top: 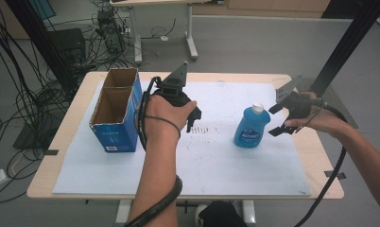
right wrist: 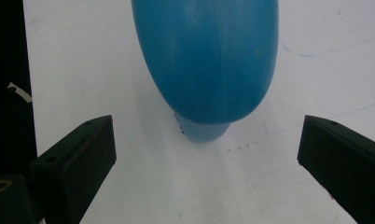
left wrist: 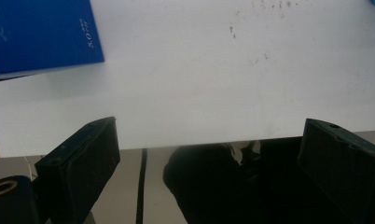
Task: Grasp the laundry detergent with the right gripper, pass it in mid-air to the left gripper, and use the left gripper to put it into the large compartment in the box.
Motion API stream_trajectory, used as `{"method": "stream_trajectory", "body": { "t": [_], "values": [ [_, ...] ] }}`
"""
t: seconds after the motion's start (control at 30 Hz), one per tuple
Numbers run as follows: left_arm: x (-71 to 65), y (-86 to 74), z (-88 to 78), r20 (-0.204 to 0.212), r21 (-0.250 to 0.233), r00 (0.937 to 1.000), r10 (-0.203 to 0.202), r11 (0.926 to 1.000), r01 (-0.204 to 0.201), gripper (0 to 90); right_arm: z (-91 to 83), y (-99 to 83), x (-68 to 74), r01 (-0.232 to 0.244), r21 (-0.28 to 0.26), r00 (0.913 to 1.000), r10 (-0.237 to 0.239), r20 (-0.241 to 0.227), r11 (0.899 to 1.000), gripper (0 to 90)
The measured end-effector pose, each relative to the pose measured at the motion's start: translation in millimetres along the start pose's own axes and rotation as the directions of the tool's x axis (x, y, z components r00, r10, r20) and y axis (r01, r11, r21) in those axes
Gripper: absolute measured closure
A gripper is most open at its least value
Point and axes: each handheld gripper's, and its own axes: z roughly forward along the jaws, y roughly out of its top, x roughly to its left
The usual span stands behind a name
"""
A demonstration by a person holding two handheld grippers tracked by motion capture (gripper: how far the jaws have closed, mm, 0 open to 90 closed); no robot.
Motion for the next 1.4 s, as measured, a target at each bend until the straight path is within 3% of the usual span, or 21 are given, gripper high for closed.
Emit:
{"method": "stream_trajectory", "body": {
  "t": [0.4,0.6,0.77,0.97,1.0,1.03,1.2,1.4],
  "values": [
    [-3.3,3.0,2.0,-0.005,0.015,1.0,0.008,0.9999,-0.008,5.6,21.0,-13.3,1.3,0.008,-0.091,1.0,-0.008,0.0,0.996,4.0],
    [-1.6,2.9,1.1,-0.007,0.012,1.0,0.005,0.9999,-0.005,5.6,27.3,-15.6,1.2,0.002,-0.104,1.0,-0.001,0.008,0.995,4.0],
    [-0.6,2.4,0.7,-0.006,0.009,1.0,0.003,1.0,-0.003,5.6,31.9,-18.6,1.4,-0.006,-0.158,1.0,0.007,0.004,0.987,3.8],
    [-0.4,2.2,1.0,-0.005,0.008,1.0,0.004,1.0,-0.004,5.5,36.6,-21.3,1.8,-0.006,-0.155,0.9999,0.008,0.01,0.988,3.8],
    [-0.9,2.2,1.3,-0.006,0.008,1.0,0.004,1.0,-0.004,5.6,36.7,-23.0,2.4,0.001,-0.203,1.0,-0.001,0.002,0.979,3.1],
    [-1.1,2.3,1.5,-0.006,0.01,1.0,0.008,0.9999,-0.008,5.5,37.7,-23.9,2.2,-0.009,-0.216,1.0,0.008,-0.004,0.976,2.7],
    [-3.1,2.9,1.9,-0.007,0.01,0.9999,0.01,0.9999,-0.01,5.5,46.0,-25.6,2.5,-0.019,-0.205,0.9998,0.018,-0.008,0.979,3.1],
    [-3.7,3.4,1.9,-0.008,0.011,0.9999,0.013,0.9999,-0.013,5.5,51.6,-27.1,3.8,-0.019,-0.262,0.9997,0.014,-0.022,0.965,2.6]
  ]
}}
